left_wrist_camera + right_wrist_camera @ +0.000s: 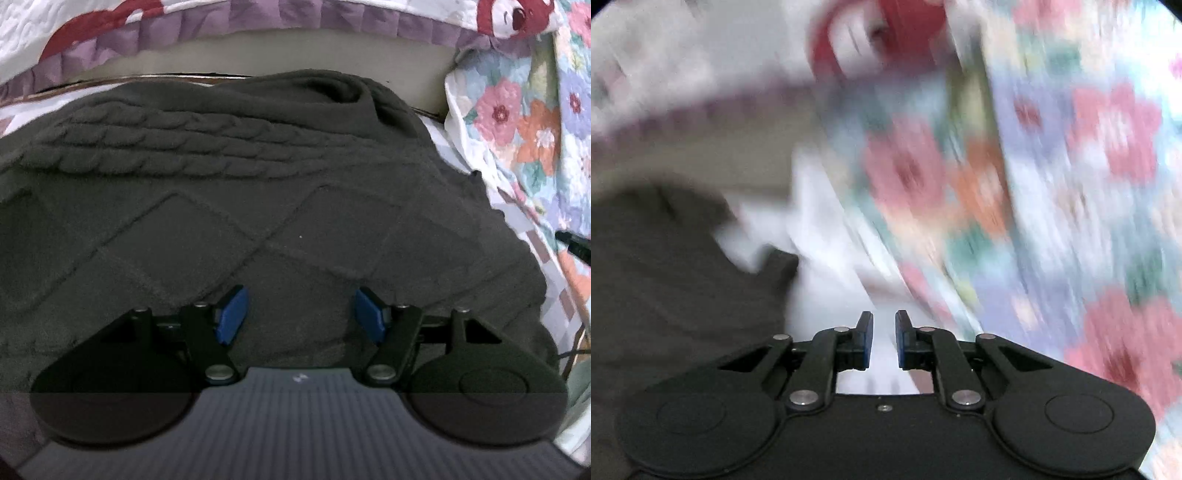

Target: Fold clothes

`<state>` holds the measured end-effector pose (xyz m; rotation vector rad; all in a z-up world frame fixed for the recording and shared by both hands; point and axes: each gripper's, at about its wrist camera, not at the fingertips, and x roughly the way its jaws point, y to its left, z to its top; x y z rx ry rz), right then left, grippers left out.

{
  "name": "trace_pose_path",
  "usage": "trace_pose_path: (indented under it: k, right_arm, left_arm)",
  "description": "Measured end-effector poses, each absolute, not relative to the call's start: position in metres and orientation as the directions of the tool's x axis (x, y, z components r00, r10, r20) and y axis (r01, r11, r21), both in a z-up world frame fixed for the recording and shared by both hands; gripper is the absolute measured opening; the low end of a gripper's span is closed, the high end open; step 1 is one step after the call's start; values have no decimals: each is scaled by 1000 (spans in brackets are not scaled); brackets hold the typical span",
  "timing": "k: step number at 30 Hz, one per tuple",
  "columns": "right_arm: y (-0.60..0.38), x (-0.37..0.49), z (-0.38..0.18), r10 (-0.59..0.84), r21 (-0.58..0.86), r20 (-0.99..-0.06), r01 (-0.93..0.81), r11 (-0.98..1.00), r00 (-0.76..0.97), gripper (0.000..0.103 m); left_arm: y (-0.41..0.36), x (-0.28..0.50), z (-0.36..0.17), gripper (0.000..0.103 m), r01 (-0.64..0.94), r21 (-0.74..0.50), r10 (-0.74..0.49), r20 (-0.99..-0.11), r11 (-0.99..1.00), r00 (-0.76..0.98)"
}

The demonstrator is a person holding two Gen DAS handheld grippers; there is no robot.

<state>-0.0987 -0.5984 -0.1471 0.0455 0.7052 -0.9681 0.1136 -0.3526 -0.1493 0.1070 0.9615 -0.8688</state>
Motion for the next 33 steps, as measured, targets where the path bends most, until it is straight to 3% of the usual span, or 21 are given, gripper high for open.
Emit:
trace_pose_path:
  k: [3,4,6,12,16,18,20,24,27,30,31,32,33]
  right_arm:
    - [-614,-119,-154,-657,-127,-648,796,592,385,26]
    - [-613,-125,-151,-622,-48,-649,792,608,438,41]
    - [-609,-126,-142,-566,83,-647,785,614,511,50]
    - [-555,-82,-124,-362,302,-602,623,721,711,50]
    - [-510,-29,-116,-198,363,-575,464,808,794,50]
    - [-480,6,-110,-95,364,-565,351,862,819,50]
    - [-451,34,-98,-15,366,-553,259,894,833,50]
    - [-390,89,-75,117,339,-544,90,936,831,65]
    - [-346,128,-65,179,299,-572,1,954,800,65]
    - [-302,183,-68,306,294,-641,-143,945,704,63]
    - [-286,198,-70,314,275,-655,-170,946,687,52]
    - [-272,214,-71,332,271,-667,-198,942,667,40]
    - [-258,230,-72,350,267,-678,-227,937,646,12]
  left_arm:
    - [-355,111,-149,66,692,-271,-592,-757,669,275]
    - [-356,111,-148,68,694,-270,-593,-757,667,275]
    - [-357,111,-148,68,698,-265,-591,-758,665,276]
    - [-349,113,-128,67,655,-243,-566,-751,716,340]
    - [-313,116,-57,70,629,-160,-577,-610,761,543]
    - [-283,129,-34,77,620,-204,-607,-570,757,554]
    - [-248,149,-28,89,600,-221,-595,-590,769,545]
    - [-176,196,-49,91,459,-212,-475,-652,863,592]
    - [-111,228,-79,91,277,-316,-420,-679,907,601]
    - [-55,249,-115,83,90,-476,-434,-689,875,580]
    - [-49,255,-123,66,73,-500,-452,-700,863,553]
    - [-47,259,-128,61,72,-502,-456,-706,862,542]
    - [-44,262,-131,61,76,-502,-460,-709,862,535]
